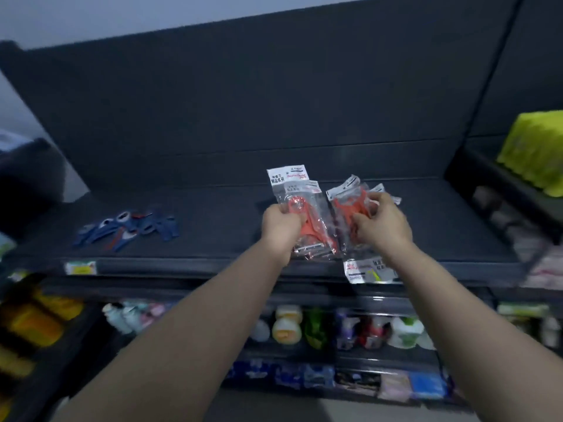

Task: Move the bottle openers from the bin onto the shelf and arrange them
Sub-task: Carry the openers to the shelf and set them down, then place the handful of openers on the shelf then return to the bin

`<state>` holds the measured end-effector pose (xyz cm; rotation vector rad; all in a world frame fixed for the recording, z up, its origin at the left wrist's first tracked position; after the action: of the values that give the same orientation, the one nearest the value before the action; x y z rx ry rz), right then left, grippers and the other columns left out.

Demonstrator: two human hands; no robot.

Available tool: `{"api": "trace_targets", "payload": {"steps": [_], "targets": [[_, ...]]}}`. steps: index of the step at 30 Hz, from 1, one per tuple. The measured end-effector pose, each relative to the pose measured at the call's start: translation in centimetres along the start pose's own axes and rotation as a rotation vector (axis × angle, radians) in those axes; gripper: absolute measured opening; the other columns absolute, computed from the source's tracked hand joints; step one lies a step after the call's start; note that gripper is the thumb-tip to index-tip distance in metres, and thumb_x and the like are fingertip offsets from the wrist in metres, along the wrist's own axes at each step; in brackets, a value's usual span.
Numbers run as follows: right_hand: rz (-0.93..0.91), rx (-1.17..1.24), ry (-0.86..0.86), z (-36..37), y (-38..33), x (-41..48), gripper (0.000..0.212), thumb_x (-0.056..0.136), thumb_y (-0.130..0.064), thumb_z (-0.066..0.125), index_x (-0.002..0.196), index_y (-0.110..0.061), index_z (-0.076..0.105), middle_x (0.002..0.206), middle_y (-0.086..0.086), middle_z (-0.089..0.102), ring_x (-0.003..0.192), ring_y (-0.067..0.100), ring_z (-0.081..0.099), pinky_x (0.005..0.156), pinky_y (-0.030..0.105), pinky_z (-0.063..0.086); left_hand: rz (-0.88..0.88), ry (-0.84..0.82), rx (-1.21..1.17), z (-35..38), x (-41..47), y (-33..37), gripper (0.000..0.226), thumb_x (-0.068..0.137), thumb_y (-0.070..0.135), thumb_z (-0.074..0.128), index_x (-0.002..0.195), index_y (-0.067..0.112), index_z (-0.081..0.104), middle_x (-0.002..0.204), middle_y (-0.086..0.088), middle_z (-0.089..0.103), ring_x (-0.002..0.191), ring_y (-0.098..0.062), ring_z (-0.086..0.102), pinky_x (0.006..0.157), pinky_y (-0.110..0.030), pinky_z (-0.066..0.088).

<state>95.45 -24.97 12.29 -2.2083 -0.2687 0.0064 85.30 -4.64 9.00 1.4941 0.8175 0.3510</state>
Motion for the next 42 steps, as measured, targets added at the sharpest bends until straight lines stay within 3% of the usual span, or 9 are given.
{"api": "trace_targets", "payload": {"steps": [3,6,8,11,14,19,29,38,42], "targets": [[0.005,0.032,0.026,-2.8,1.4,4.8,0.044,0.088,-0.027,0.062,0.128,-0.020,0.045,0.116,0.004,0.065,0.102,0.027,0.061,0.077,0.031,0.044,0.037,-0.022,0.029,4.9,2.8,2.0,0.032,0.084,0.010,0.070,0.113,0.012,0.057,0.097,-0.006,0.070,0.086,-0.025,0.071,0.083,-0.046,0.058],[-0.012,-0.019,-0.029,-3.2,2.2,8.2,0.058,0.089,-0.032,0.062,0.139,-0.019,0.035,0.128,0.008,0.058,0.113,0.030,0.056,0.083,0.032,0.042,0.169,-0.032,0.263,8.3,4.6,3.6,0.046,0.082,0.020,0.073,0.120,0.016,0.047,0.105,0.000,0.066,0.091,-0.022,0.067,0.086,-0.039,0.055],[-0.059,-0.231,-0.151,-1.5,3.1,9.3,0.067,0.089,-0.038,0.060,0.146,-0.024,0.027,0.142,0.010,0.044,0.124,0.032,0.049,0.095,0.038,0.041,0.250,-0.068,0.571,10.3,5.0,3.6,0.057,0.083,0.026,0.070,0.131,0.016,0.042,0.116,-0.001,0.060,0.103,-0.023,0.060,0.091,-0.036,0.050],[-0.151,-0.503,-0.320,1.4,4.7,9.4,0.051,0.091,-0.039,0.054,0.140,-0.035,0.040,0.151,0.003,0.033,0.130,0.029,0.044,0.101,0.042,0.043,0.319,-0.181,0.850,12.9,5.7,2.3,0.044,0.084,0.025,0.065,0.127,0.019,0.053,0.115,-0.003,0.061,0.107,-0.024,0.059,0.092,-0.038,0.050],[-0.144,-0.582,-0.393,2.5,5.7,9.2,0.045,0.093,-0.035,0.049,0.137,-0.038,0.042,0.151,0.002,0.033,0.129,0.032,0.042,0.101,0.043,0.042,0.356,-0.203,0.855,13.8,6.2,2.2,0.038,0.085,0.025,0.061,0.122,0.021,0.058,0.110,-0.004,0.063,0.101,-0.022,0.060,0.090,-0.036,0.051],[-0.316,-0.670,-0.236,2.3,1.1,9.2,0.042,0.093,-0.025,0.046,0.135,-0.029,0.047,0.148,0.004,0.036,0.136,0.030,0.032,0.103,0.045,0.032,0.398,-0.055,0.790,11.2,6.7,3.3,0.038,0.090,0.022,0.056,0.128,0.016,0.057,0.129,-0.008,0.056,0.116,-0.025,0.054,0.099,-0.034,0.044],[-0.813,-0.677,-0.374,16.8,-11.2,-4.3,0.039,0.091,-0.017,0.050,0.129,-0.026,0.052,0.129,0.000,0.054,0.117,0.026,0.047,0.090,0.037,0.038,0.225,0.396,0.782,-13.5,-1.4,-2.3,0.030,0.092,0.014,0.050,0.120,0.017,0.060,0.121,-0.006,0.063,0.112,-0.026,0.056,0.089,-0.038,0.049],[-1.180,-0.614,-0.754,33.9,-20.0,-33.0,0.031,0.091,-0.022,0.051,0.121,-0.019,0.056,0.119,0.005,0.059,0.105,0.027,0.057,0.079,0.036,0.050,-0.295,0.522,0.803,-40.6,-20.7,-18.9,0.024,0.088,0.021,0.055,0.110,0.018,0.064,0.116,-0.007,0.067,0.111,-0.026,0.061,0.088,-0.030,0.047],[-1.285,-0.608,-0.914,38.7,-21.3,-45.6,0.015,0.093,-0.017,0.046,0.104,-0.020,0.056,0.111,0.004,0.060,0.100,0.026,0.058,0.068,0.032,0.046,-0.420,0.670,0.772,-49.7,-31.1,-24.4,0.023,0.092,0.016,0.051,0.109,0.008,0.064,0.115,-0.014,0.066,0.110,-0.031,0.061,0.089,-0.032,0.045]]}}
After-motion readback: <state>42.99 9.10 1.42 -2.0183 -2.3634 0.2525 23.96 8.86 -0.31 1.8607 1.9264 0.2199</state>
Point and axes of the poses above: each hand's wrist, its own x-axis towards the middle knuckle, its own z-axis out of the palm, y = z × x, the point moved 10 cm from there along x, towards the middle knuckle
